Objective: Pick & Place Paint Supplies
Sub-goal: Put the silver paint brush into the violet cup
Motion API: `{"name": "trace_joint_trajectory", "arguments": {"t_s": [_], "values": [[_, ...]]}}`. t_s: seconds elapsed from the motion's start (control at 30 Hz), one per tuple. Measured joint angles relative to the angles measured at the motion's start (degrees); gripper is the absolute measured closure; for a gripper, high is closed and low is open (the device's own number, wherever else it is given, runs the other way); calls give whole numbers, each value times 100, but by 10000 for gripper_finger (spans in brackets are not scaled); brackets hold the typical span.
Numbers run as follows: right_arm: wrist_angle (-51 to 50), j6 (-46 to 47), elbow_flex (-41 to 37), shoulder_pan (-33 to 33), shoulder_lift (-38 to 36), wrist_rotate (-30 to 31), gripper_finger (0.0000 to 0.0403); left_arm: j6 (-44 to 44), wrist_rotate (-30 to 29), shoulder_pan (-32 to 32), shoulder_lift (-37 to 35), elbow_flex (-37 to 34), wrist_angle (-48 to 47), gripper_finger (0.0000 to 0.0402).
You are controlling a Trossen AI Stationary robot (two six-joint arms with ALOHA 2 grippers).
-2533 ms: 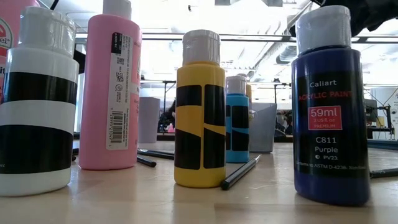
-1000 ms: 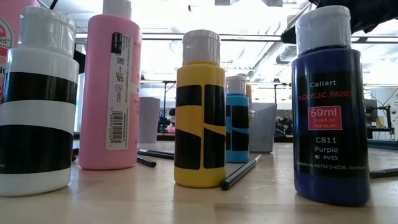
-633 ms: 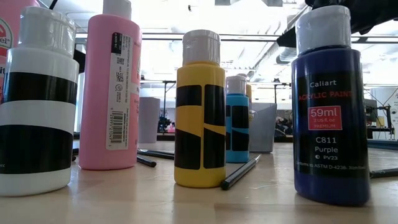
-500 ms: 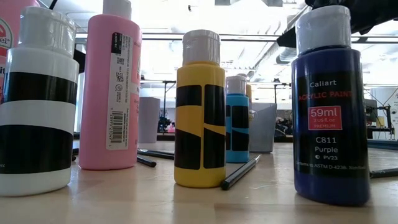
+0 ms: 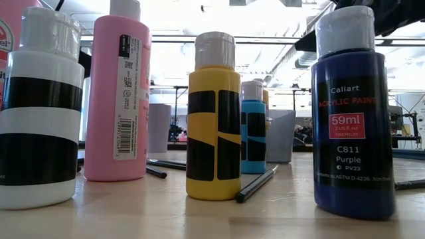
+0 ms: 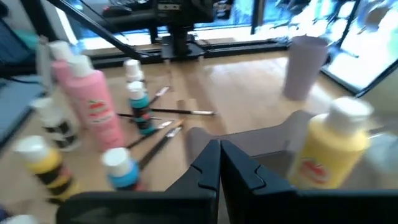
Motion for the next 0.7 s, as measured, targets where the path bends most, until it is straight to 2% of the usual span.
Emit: {"name": "trace_joint_trajectory", "arguments": {"t_s": [0.13, 0.4, 0.63, 0.7], "values": [[0, -532, 0, 0, 0, 291, 401, -522, -21, 0, 0, -7, 139, 402], [-36, -1138, 0, 4, 0, 314, 401, -1335, -183, 0, 0, -4, 432, 402], [-304, -1205, 0, 4, -31, 211, 401, -1736, -269, 1, 169, 7, 405, 402], [-346, -1223, 0, -39, -36, -86, 401, -1793, -419, 0, 319, 10, 416, 402]]}}
